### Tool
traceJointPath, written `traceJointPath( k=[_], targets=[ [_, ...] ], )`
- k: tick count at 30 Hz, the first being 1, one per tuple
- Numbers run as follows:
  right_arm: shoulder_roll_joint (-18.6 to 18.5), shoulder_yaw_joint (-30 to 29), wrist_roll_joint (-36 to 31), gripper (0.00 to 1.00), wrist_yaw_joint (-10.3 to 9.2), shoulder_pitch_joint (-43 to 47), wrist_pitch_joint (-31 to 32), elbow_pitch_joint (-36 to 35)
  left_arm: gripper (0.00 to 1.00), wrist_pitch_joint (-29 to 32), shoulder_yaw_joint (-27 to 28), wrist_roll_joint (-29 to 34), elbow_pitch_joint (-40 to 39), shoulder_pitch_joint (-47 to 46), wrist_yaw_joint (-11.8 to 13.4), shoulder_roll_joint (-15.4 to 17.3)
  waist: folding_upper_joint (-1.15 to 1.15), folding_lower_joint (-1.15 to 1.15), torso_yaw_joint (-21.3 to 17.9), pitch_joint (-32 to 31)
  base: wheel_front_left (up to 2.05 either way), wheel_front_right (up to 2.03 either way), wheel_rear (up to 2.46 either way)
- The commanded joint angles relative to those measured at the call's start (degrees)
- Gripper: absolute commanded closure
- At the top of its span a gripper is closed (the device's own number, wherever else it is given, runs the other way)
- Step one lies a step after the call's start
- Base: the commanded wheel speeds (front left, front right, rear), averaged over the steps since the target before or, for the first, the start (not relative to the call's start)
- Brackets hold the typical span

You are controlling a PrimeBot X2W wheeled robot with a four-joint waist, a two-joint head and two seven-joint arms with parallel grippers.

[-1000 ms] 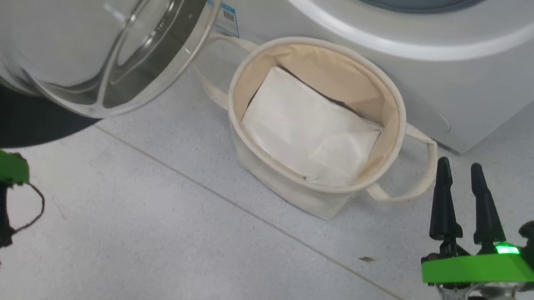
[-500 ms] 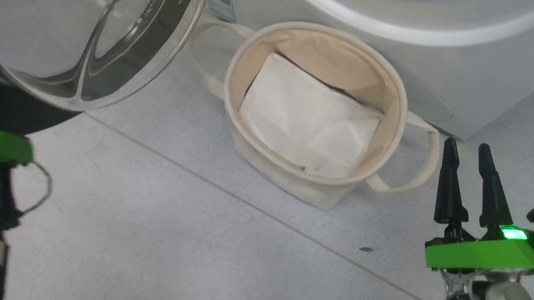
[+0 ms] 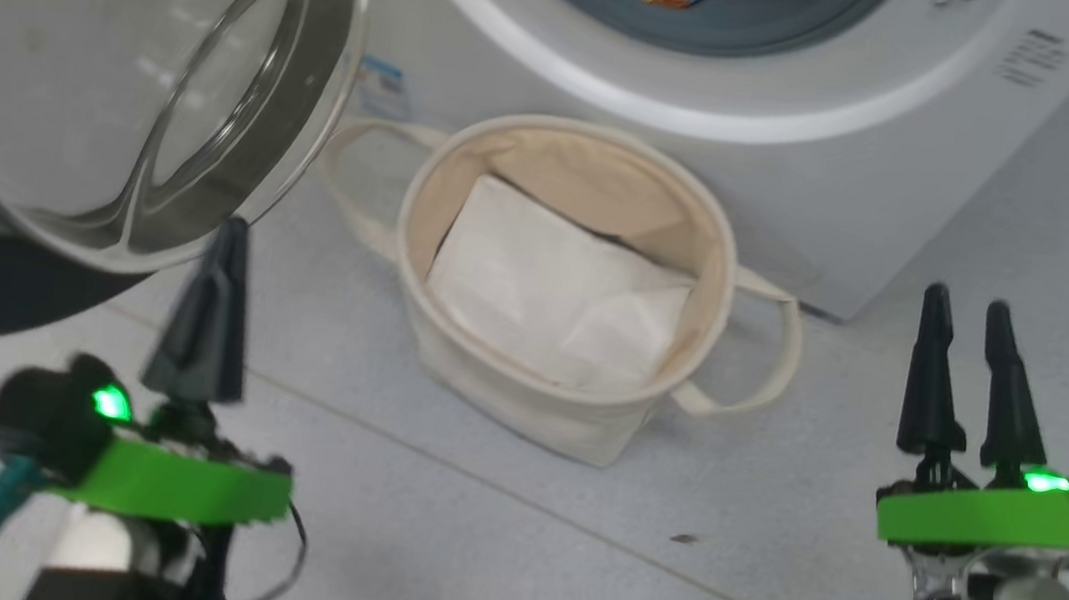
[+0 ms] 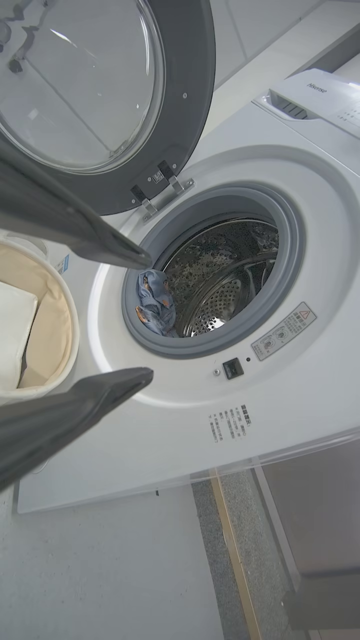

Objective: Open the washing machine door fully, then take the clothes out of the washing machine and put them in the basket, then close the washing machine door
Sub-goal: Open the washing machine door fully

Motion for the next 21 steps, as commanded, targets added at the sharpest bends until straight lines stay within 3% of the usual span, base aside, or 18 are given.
traceJointPath(
  k=[1,16,17,18,21],
  targets=[
    [0.14,1.15,-0.14,0.0,0.05,0.67,-0.69,-1.39,1.0,0.19,1.59,0.48,-2.19,-0.29,-0.15,1.05,0.0,0.0,-1.5,-1.56,0.0,0.0,0.0],
    [0.14,2.32,-3.08,0.0,0.05,4.55,-0.69,-3.91,1.0,-0.23,-7.15,0.36,4.54,2.87,-2.29,1.38,0.0,0.0,-8.63,-4.23,0.0,0.0,0.0],
    [0.14,2.3,-3.39,0.0,0.05,4.79,-0.69,-3.86,0.42,-0.41,-7.26,0.45,5.19,2.75,-2.34,1.47,0.0,0.0,-8.83,-4.2,0.0,0.0,0.0],
    [0.14,2.31,-3.71,0.0,0.05,4.99,-0.69,-3.76,0.0,-0.53,-6.9,0.56,6.2,2.65,-2.18,1.48,0.0,0.0,-9.03,-4.2,0.0,0.0,0.0],
    [0.14,2.46,-4.93,0.0,0.05,5.43,-0.69,-3.18,0.0,-0.77,-6.67,0.91,8.34,2.63,-2.26,1.3,0.0,0.0,-9.52,-4.12,0.0,0.0,0.0]
  ],
)
